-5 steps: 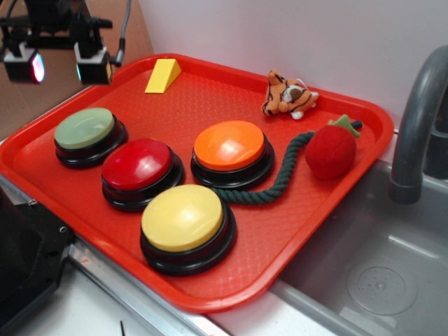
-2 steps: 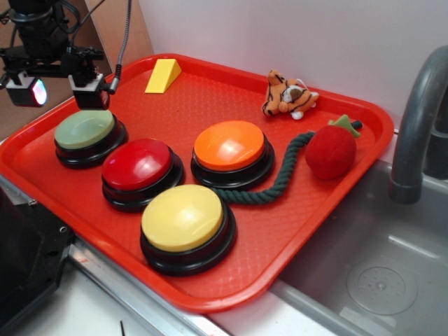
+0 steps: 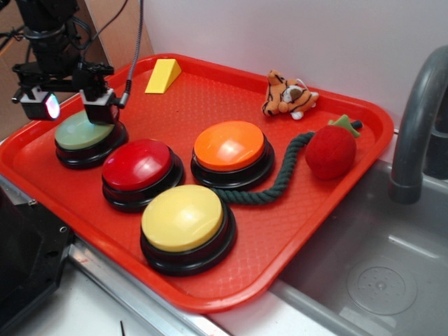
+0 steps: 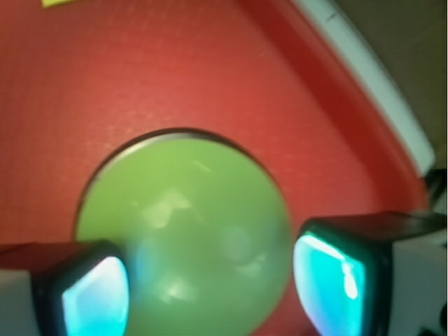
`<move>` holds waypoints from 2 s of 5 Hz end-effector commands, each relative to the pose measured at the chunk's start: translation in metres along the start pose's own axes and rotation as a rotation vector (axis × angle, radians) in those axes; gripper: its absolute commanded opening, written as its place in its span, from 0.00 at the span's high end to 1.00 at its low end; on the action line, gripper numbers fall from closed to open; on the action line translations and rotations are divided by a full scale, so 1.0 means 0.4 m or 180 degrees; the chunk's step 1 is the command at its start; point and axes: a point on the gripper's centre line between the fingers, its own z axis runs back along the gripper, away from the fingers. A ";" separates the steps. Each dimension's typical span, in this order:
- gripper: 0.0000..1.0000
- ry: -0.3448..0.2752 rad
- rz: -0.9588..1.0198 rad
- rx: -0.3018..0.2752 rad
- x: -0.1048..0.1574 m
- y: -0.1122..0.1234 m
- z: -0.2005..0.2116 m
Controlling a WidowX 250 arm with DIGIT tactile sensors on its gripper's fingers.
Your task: Push the green button.
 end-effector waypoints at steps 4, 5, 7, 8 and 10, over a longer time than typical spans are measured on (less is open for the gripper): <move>0.00 -0.0400 -0.0346 -0.0384 0.003 0.070 0.075; 0.00 -0.0365 -0.0417 -0.0419 0.008 0.081 0.100; 0.00 -0.0362 -0.0443 -0.0096 0.005 0.067 0.145; 0.00 -0.0386 -0.0471 -0.0138 -0.001 0.062 0.167; 0.00 -0.0435 -0.0443 -0.0087 -0.004 0.074 0.191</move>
